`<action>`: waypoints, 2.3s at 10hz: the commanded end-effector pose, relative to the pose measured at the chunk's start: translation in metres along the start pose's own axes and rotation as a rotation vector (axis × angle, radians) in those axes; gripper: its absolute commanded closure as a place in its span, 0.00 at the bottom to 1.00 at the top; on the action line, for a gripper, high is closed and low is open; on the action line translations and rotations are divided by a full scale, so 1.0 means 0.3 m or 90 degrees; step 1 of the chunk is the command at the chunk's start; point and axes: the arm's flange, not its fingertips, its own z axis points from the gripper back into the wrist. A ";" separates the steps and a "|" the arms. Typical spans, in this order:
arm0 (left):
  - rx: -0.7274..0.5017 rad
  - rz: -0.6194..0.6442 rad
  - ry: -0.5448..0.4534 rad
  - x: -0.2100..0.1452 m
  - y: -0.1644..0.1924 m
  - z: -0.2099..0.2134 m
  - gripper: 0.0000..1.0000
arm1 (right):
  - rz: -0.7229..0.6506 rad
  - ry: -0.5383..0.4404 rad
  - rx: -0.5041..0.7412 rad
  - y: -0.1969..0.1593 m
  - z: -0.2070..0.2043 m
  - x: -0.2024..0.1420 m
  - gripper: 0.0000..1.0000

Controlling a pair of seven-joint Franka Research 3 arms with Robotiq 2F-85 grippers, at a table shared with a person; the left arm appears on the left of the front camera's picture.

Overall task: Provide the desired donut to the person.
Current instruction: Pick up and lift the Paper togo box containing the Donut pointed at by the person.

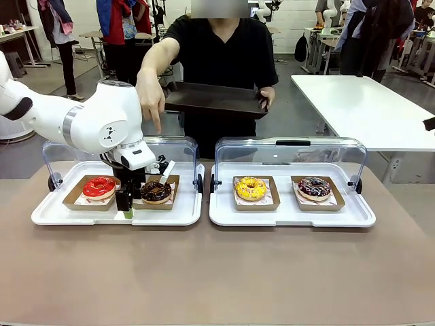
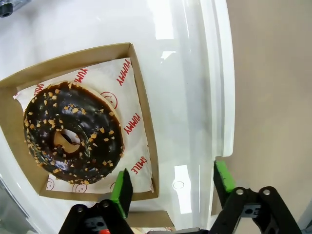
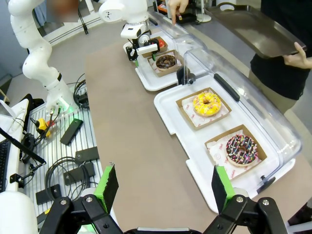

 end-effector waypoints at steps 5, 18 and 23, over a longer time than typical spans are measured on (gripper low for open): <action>0.010 0.017 -0.002 0.003 0.000 -0.025 1.00 | 0.003 -0.010 0.006 -0.003 -0.001 0.003 0.00; -0.046 -0.016 -0.021 -0.185 -0.270 0.454 1.00 | 0.003 -0.010 0.006 -0.003 -0.001 0.003 0.00; 0.051 -0.049 -0.011 -0.262 -0.481 0.920 1.00 | 0.003 -0.010 0.006 -0.003 -0.001 0.003 0.00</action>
